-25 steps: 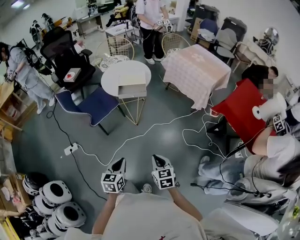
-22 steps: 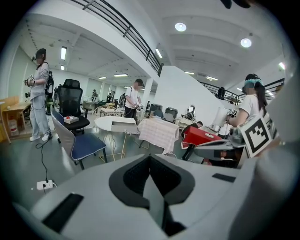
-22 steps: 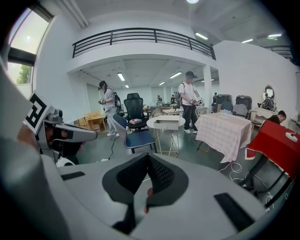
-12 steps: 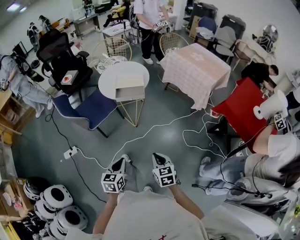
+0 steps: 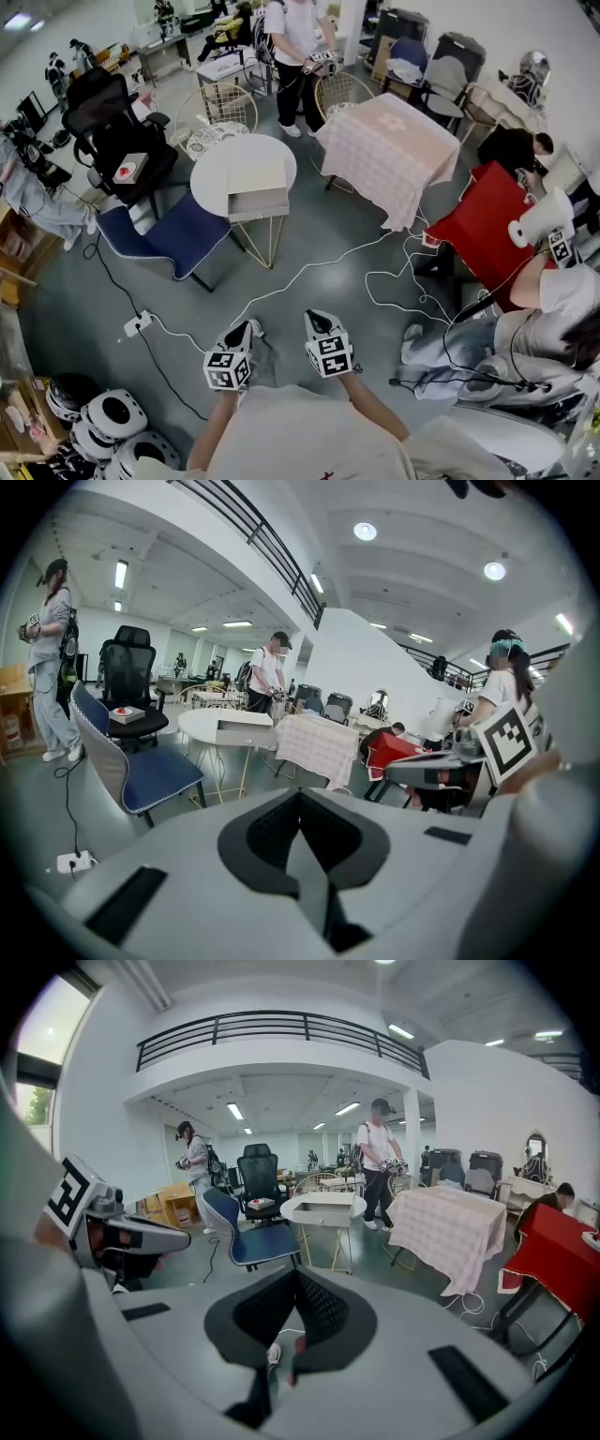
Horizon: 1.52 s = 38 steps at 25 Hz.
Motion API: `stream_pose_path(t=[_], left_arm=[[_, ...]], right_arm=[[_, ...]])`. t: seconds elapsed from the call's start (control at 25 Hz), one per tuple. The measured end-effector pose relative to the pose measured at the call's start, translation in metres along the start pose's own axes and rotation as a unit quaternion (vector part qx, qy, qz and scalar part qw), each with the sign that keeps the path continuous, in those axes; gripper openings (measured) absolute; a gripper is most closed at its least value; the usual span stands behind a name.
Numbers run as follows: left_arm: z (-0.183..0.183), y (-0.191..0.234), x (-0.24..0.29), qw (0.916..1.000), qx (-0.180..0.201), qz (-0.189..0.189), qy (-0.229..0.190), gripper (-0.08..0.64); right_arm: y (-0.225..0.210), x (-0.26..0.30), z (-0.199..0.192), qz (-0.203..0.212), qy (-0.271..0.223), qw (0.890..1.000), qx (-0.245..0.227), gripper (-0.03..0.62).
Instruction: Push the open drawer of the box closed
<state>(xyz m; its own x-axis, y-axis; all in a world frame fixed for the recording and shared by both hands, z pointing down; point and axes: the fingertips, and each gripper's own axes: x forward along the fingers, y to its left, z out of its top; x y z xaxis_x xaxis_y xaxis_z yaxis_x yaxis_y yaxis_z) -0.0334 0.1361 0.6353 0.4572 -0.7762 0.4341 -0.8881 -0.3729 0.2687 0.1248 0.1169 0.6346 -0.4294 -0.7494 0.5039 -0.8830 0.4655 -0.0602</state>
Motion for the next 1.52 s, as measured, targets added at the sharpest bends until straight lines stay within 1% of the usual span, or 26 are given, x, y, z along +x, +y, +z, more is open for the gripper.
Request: stream_pose_path(t=[0.48, 0.68, 1.04, 1.32, 1.52], left_arm=[[0.064, 0.065, 0.058, 0.9995, 0.004, -0.028, 0.010, 0.012], [0.083, 0.086, 0.080, 0.9991, 0.000, -0.039, 0.015, 0.012], [0.126, 0.143, 0.111, 0.9986, 0.004, -0.047, 0.021, 0.012], [0.150, 0.181, 0.140, 0.9981, 0.004, -0.058, 0.021, 0.012], [0.161, 0.201, 0.158, 0.9972, 0.004, -0.070, 0.024, 0.012]], right_arm=[[-0.001, 0.080, 0.059, -0.011, 0.020, 1.000, 0.002, 0.015], [-0.006, 0.111, 0.078, -0.020, 0.030, 0.999, 0.006, 0.015], [0.004, 0.178, 0.127, -0.021, 0.033, 0.999, 0.002, 0.015], [0.003, 0.226, 0.156, -0.025, 0.038, 0.999, -0.003, 0.015], [-0.002, 0.252, 0.173, -0.039, 0.036, 0.999, 0.002, 0.015]])
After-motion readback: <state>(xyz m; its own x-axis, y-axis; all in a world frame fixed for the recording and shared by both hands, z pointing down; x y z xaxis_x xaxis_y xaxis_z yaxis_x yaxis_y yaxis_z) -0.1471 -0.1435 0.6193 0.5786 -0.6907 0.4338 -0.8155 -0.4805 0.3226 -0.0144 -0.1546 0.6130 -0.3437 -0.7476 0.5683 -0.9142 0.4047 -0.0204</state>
